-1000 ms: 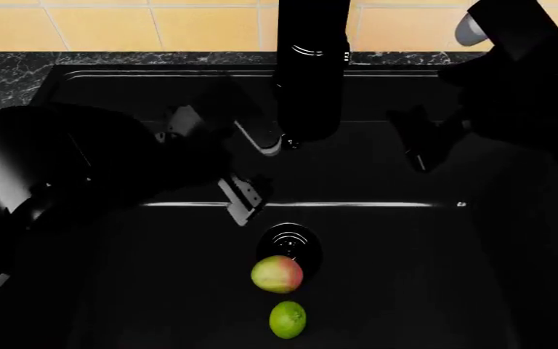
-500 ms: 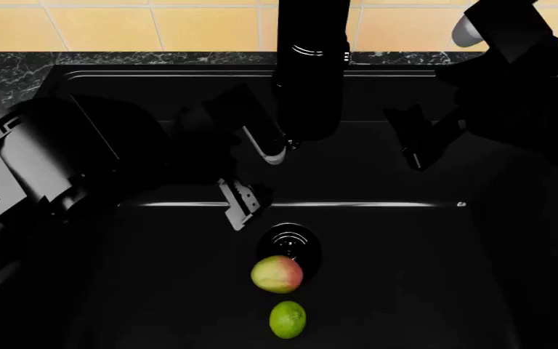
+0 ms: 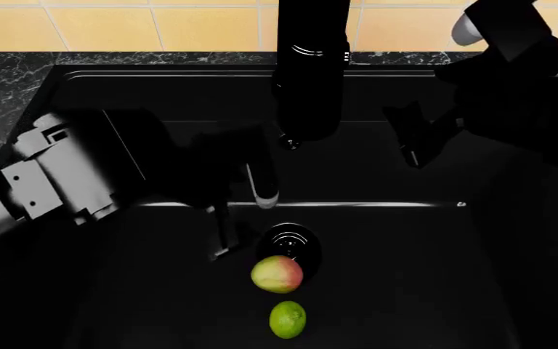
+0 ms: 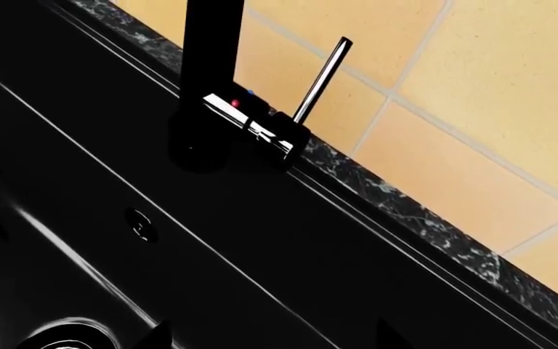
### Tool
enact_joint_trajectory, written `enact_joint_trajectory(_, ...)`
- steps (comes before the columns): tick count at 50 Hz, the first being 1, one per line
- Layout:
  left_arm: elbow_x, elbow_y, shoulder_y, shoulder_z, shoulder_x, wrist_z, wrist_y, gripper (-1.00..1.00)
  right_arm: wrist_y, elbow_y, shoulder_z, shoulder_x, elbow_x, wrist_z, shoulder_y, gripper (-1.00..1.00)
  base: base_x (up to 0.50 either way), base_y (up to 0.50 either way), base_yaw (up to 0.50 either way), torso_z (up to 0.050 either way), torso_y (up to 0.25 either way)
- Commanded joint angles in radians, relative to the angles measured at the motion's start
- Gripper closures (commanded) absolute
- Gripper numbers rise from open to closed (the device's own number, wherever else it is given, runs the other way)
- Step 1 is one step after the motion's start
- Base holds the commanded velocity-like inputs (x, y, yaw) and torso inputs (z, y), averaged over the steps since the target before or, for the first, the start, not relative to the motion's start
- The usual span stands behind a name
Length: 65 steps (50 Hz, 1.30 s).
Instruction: Pick up the fruits and vegetables and place them in the sink. Turn on the sink faucet to wash them. Then turn the sink off and put them in the tray.
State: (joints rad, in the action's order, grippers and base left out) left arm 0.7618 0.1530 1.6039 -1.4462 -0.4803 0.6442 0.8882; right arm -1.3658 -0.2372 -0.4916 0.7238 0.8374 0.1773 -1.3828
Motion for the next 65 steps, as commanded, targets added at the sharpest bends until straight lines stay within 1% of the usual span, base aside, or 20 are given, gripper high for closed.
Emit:
enact_joint_trajectory(1, -0.053, 0.089, -0.008, -0.06, 0.035, 0.107, -0.076, -1.0, 0.014, 0.009, -0.005, -0.005, 0.0, -0.006, 0.004, -1.0, 0.0, 0.0, 0.0, 0.0, 0.0)
enact_joint_trajectory(13, -0.087, 0.183, -0.037, -0.088, 0.105, 0.14, -0.12, -1.0, 0.028, 0.013, -0.007, -0.003, 0.002, -0.008, 0.012, -1.0, 0.0, 0.0, 0.0, 0.0, 0.0)
enact_joint_trajectory(25, -0.123, 0.26, -0.076, -0.14, 0.173, 0.18, -0.148, -1.0, 0.027, 0.011, 0.0, -0.002, 0.013, -0.018, 0.022, -1.0, 0.0, 0.0, 0.0, 0.0, 0.0)
enact_joint_trajectory(35, -0.137, 0.317, -0.092, -0.152, 0.201, 0.2, -0.171, -1.0, 0.032, 0.009, 0.002, 0.0, 0.019, -0.024, 0.028, -1.0, 0.0, 0.0, 0.0, 0.0, 0.0)
enact_joint_trajectory(40, -0.133, 0.293, -0.099, -0.15, 0.206, 0.196, -0.172, -1.0, 0.037, 0.011, 0.001, 0.002, 0.019, -0.024, 0.03, -1.0, 0.0, 0.0, 0.0, 0.0, 0.0)
enact_joint_trajectory(50, -0.14, 0.315, -0.113, -0.151, 0.232, 0.209, -0.202, -1.0, 0.048, 0.013, -0.001, 0.007, 0.02, -0.024, 0.035, -1.0, 0.0, 0.0, 0.0, 0.0, 0.0)
enact_joint_trajectory(65, -0.154, 0.405, -0.144, -0.161, 0.271, 0.231, -0.23, -1.0, 0.043, 0.009, 0.003, 0.009, 0.032, -0.033, 0.034, -1.0, 0.0, 0.0, 0.0, 0.0, 0.0)
